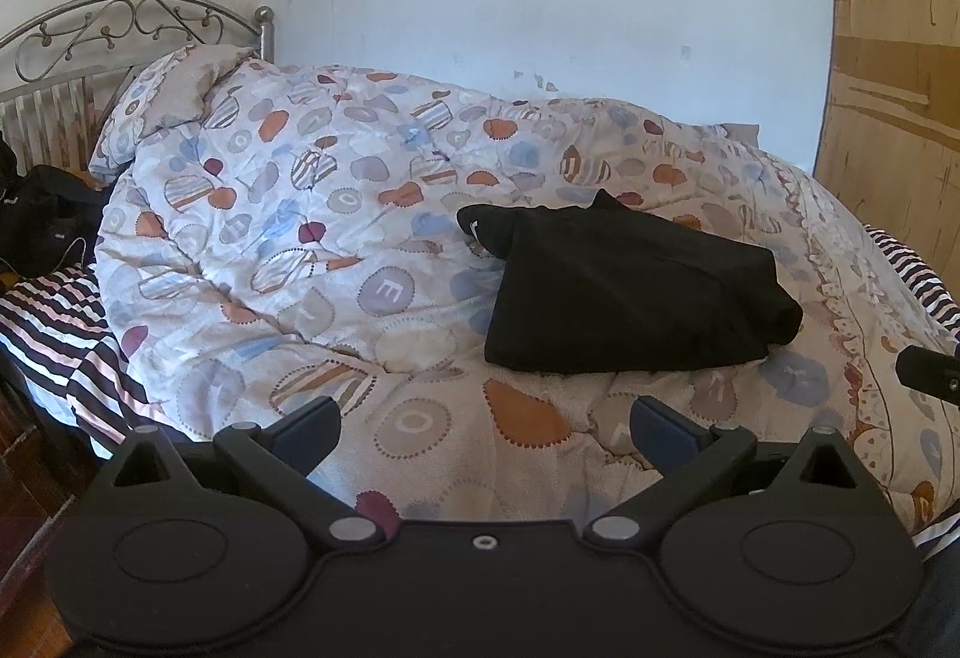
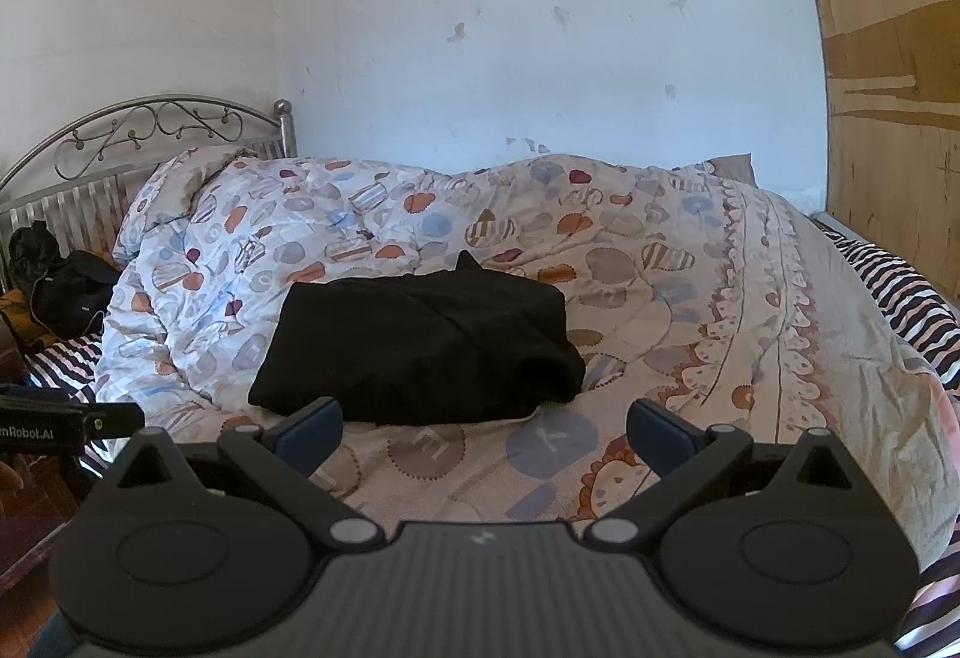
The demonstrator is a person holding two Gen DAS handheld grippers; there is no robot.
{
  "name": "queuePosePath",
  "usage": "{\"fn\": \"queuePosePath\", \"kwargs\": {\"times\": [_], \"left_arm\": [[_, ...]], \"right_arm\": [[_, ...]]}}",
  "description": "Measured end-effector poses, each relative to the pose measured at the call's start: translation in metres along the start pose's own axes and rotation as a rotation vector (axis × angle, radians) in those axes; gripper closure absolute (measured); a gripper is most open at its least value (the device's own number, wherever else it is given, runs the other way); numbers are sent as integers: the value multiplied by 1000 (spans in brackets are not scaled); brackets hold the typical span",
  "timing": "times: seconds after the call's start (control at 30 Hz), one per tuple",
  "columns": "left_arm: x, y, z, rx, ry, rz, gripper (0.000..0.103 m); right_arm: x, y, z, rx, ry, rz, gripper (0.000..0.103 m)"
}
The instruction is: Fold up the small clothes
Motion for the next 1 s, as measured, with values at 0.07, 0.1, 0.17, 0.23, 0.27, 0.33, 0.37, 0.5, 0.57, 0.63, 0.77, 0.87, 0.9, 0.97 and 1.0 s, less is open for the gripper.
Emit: {"fn": "queuePosePath", "kwargs": {"times": [0.07,0.1,0.17,0.23,0.27,0.33,0.37,0.5,0.57,0.63,0.77,0.87,0.9,0.97,1.0], "left_arm": [[0,-1,-1,3,0,-1,1],[0,-1,-1,6,0,-2,1],[0,-2,-1,11,0,-4,1],[-1,-3,-1,18,2,-5,1],[-1,-4,0,22,2,-5,1],[-2,-6,1,42,3,9,1],[-3,-6,1,49,0,12,1],[-6,-7,1,48,-11,4,1],[-7,-6,2,41,-12,4,1],[-9,-8,3,42,-15,12,1],[-9,-11,3,56,-11,2,1],[-9,-16,2,72,-7,-5,1],[-9,-17,1,76,-8,-5,1],[-11,-20,1,80,-13,-4,1],[-11,-22,1,83,-15,-4,1]], "right_arm": [[0,0,0,1,-1,-1,0],[0,0,0,2,-1,-1,0],[0,-1,0,5,-2,-2,0],[0,-2,-1,9,-3,-2,0],[0,-2,-1,11,-2,-3,0],[0,-4,-1,15,-4,-3,0],[-1,-4,-1,17,-5,-3,0],[-2,-6,-2,27,-8,-7,0],[-3,-7,-3,31,-8,-10,0],[-4,-8,-3,35,-12,-10,0],[-6,-11,-3,43,-14,-12,0],[-8,-13,-4,50,-19,-11,0],[-8,-15,-4,53,-21,-11,0],[-10,-18,-5,60,-24,-13,0],[-10,-20,-5,63,-26,-14,0]]}}
Point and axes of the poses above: each gripper's, at about its wrist camera, not at the fingertips, and y roughly against the way its jaws point, x to its left, z to its top, the point moved 2 cm from there along -y, roughly the way its jaws point, and after that the axes turned 6 degrees about z, right-handed, at the moved point
